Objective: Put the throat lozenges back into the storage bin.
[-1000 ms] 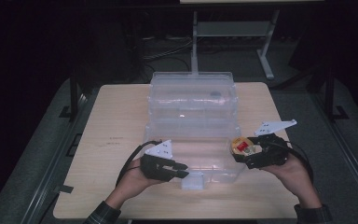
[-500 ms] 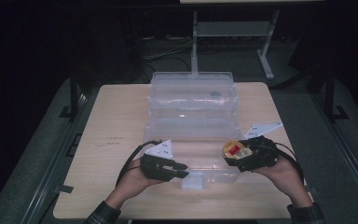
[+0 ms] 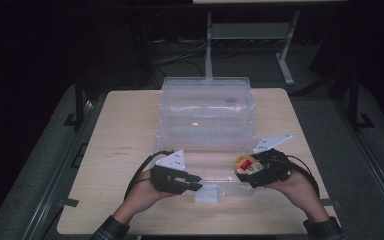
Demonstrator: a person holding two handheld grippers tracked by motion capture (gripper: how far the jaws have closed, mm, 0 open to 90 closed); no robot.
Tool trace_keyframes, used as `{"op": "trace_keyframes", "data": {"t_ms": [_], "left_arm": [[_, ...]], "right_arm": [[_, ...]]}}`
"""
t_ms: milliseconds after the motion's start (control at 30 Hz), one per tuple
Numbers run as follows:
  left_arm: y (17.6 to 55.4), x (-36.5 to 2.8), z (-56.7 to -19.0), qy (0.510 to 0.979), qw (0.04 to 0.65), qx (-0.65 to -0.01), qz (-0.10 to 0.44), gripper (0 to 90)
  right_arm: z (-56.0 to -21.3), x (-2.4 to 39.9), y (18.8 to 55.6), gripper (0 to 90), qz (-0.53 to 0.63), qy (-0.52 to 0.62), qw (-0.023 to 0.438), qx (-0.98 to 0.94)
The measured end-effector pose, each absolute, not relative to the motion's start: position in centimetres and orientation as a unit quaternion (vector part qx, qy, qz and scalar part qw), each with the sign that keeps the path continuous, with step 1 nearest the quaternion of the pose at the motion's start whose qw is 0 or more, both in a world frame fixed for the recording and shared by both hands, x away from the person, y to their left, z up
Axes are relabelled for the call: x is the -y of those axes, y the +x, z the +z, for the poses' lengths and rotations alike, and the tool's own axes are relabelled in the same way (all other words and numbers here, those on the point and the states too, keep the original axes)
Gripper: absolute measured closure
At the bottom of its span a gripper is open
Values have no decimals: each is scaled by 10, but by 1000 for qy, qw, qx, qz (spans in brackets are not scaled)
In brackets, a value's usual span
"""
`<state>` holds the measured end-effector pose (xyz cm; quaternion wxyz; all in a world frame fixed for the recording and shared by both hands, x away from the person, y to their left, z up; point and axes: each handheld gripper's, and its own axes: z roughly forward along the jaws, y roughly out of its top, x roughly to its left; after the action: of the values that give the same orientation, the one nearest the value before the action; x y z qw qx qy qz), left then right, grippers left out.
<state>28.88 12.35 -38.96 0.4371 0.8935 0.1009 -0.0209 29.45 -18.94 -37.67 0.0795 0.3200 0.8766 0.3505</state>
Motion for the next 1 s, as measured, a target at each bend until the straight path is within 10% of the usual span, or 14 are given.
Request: {"op": "trace_keyframes", "data": {"t_ms": [1000], "left_arm": [[289, -123, -390, 894, 436, -102, -22, 734]], "right_arm": [[-362, 205, 289, 185, 369, 331, 95, -864]]}}
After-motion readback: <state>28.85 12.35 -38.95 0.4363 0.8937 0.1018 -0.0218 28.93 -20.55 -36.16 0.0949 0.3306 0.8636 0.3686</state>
